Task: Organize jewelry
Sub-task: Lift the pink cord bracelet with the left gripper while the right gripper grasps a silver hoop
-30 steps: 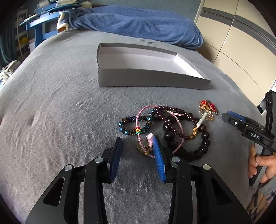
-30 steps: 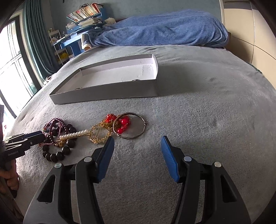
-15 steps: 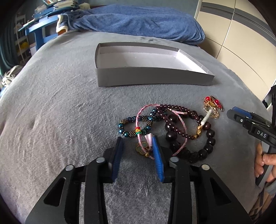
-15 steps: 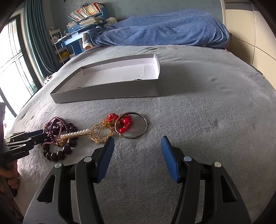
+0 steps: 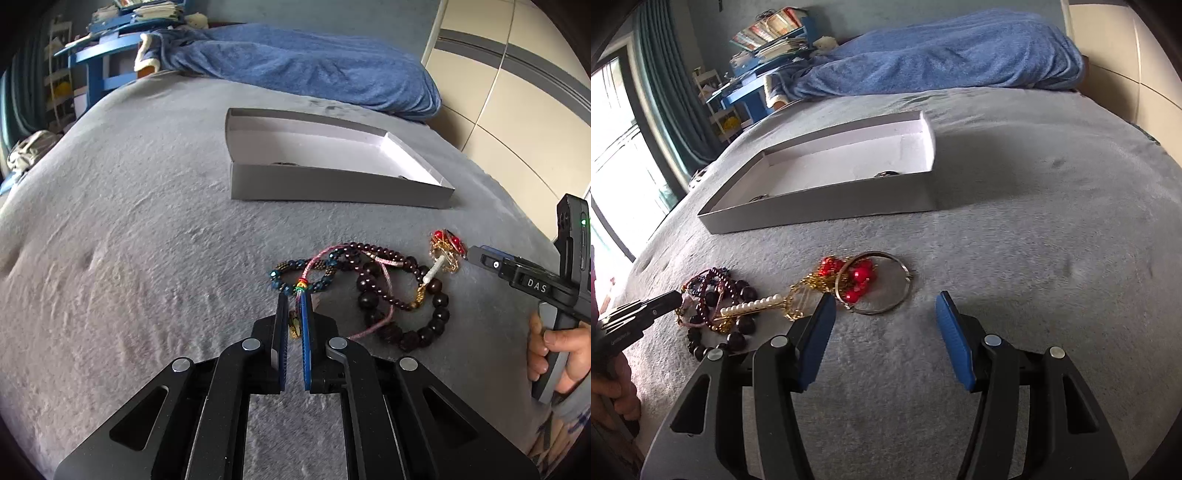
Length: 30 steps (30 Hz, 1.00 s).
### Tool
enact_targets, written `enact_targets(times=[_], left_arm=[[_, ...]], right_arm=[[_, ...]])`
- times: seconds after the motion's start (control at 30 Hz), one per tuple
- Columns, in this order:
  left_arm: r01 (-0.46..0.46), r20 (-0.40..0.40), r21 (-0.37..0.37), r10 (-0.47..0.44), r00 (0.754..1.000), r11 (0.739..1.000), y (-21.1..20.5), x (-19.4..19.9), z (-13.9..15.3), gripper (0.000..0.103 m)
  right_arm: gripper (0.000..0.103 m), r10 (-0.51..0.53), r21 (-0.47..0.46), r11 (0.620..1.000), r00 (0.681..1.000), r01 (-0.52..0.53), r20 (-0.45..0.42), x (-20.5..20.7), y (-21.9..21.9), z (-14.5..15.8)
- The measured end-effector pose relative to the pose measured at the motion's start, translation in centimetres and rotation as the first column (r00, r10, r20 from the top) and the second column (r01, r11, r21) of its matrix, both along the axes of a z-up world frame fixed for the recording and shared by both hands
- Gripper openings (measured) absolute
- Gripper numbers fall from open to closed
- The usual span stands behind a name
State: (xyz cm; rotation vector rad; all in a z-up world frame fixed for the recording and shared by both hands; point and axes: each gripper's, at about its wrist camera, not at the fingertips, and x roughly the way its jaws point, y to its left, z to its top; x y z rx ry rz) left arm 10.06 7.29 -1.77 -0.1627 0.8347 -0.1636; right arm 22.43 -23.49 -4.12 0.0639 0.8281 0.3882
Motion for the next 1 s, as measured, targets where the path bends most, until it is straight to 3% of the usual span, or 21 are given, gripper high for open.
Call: enact_targets(times=[0.3,0.37,0.73,0.97,1.0], left_arm=[[0.013,-0.024,-0.002,-0.013,1.000,1.000,-0.5,0.2,-0.4,0.007],[0.012,-0.034,-0.005,-0.012,0.999,1.000,-0.5,0.4,-0.6,0.009],[0.044,-0.057,0.053,-0.041,0.998,0.998,-1.8,1.5,-1.2,0.021],[0.050,-0.037,0.063,-0.047,0.998,0.997,-2.0,1.4,-1.0,0.018],[0.051,-0.031,0.060,-0.050,0.998,0.997,-1.9,1.2,-0.9,0.008]], right_arm=[[0.057,0.035,0.017,0.999,0.998,-0.034,-0.051,2.1,1.1,-0.9],[0.049,0.041,0.031,0.999,0.998,-0.040,-0.051,2.1,1.0,-0.9],[0.048,0.010,0.090,0.996,0.999,-0.013,0.037,0.3,0.0,0.3],[0.048,-0.004,0.085,0.996,0.998,-0.002,0.068,-0.7,0.0,0.6],[0.048,-0.003,0.081,0.997,0.998,-0.003,0.068,-0.8,0.0,0.6]])
